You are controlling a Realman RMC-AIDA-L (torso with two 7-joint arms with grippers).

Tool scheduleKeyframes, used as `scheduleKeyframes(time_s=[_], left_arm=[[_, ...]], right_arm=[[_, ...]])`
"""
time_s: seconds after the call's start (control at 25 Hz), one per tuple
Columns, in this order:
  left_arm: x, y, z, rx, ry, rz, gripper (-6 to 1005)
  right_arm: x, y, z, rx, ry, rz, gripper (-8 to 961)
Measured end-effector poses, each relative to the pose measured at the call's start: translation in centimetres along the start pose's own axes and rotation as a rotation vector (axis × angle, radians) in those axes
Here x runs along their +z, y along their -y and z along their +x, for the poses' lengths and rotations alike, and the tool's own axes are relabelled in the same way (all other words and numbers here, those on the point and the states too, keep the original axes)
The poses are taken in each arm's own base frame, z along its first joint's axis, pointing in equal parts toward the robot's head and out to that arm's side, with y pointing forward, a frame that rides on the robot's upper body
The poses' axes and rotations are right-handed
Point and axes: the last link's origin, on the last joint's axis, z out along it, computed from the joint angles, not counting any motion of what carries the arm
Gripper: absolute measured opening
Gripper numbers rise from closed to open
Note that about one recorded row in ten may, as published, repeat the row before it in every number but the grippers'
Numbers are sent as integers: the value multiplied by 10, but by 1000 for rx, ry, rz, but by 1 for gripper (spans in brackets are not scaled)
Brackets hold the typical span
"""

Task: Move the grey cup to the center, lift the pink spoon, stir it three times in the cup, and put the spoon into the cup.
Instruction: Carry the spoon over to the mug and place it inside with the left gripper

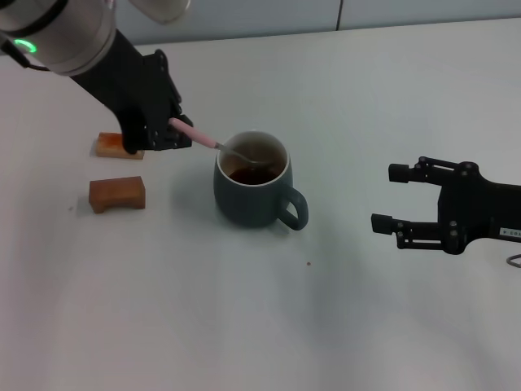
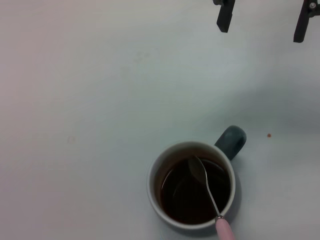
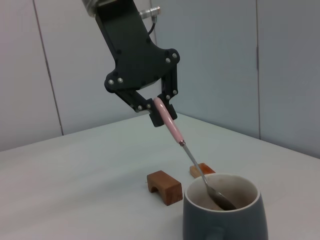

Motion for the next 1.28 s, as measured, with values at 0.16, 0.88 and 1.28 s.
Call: scheduleKeyframes(time_s=[0.16, 0.88, 1.28], left_arm=[[-3, -4, -10, -24, 11, 1, 196], [2, 2, -3, -1, 0, 19, 209], [-4, -9, -10, -28, -6, 0, 217]], right_arm=[[0, 0, 0, 0, -2, -1, 819], [2, 0, -1, -4, -1, -9, 820], [6, 0, -3, -13, -7, -22, 820]])
